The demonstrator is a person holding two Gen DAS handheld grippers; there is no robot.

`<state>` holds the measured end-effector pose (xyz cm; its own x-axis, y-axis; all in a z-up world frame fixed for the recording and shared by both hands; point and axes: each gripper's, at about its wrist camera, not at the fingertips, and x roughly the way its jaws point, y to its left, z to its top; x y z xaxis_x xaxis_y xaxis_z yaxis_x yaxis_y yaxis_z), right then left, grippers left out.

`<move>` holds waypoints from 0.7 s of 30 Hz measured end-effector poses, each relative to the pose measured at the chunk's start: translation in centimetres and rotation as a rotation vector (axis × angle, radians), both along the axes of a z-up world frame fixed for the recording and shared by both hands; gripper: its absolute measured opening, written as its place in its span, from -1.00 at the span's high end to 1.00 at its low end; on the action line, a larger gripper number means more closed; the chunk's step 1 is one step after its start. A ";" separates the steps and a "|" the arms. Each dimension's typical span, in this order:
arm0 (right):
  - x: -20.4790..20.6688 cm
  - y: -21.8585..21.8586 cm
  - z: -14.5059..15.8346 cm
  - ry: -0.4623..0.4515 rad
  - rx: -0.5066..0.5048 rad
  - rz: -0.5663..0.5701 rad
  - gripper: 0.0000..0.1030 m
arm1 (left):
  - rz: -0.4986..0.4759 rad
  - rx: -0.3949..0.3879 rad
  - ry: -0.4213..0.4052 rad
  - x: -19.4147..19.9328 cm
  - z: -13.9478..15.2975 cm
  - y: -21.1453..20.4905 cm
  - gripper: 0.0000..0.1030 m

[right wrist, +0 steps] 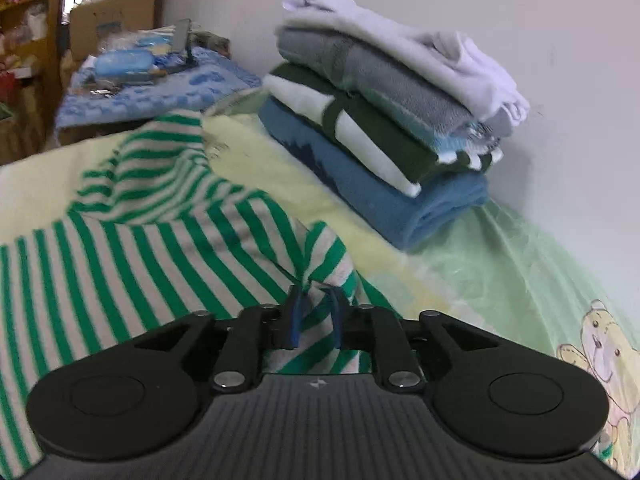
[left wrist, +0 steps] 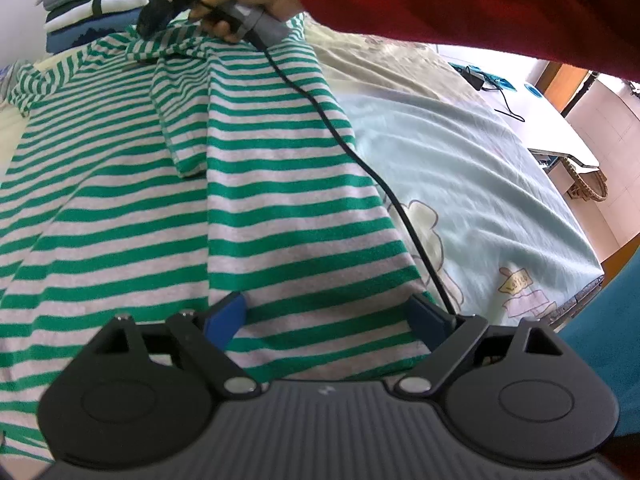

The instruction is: Fold clothes

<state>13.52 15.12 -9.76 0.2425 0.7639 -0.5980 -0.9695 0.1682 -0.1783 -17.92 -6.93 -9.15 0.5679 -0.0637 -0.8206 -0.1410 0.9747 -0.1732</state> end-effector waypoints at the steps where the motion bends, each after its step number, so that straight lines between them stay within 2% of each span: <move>1: -0.1 0.1 -0.4 -0.011 -0.011 0.001 0.97 | 0.001 -0.002 -0.001 0.0 0.0 0.0 -0.73; 5: 0.9 -1.3 1.7 0.037 0.064 -0.020 0.98 | 0.001 -0.013 -0.010 -0.1 0.0 0.3 -0.73; 10: 3.1 -2.4 4.9 0.206 0.188 -0.078 0.98 | -0.006 -0.012 -0.015 -0.2 0.0 0.3 -0.74; 12: 3.5 -1.8 5.1 0.210 0.205 -0.117 0.98 | -0.007 -0.011 -0.015 -0.1 -0.1 0.4 -0.75; 21: 3.9 3.3 -0.3 0.125 0.027 -0.205 0.98 | 0.002 0.000 -0.009 -0.3 0.0 0.1 -0.75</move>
<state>17.40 18.38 -10.04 0.3196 0.7225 -0.6131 -0.9287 0.3673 -0.0513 -18.19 -6.84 -9.19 0.5756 -0.0622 -0.8154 -0.1416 0.9745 -0.1742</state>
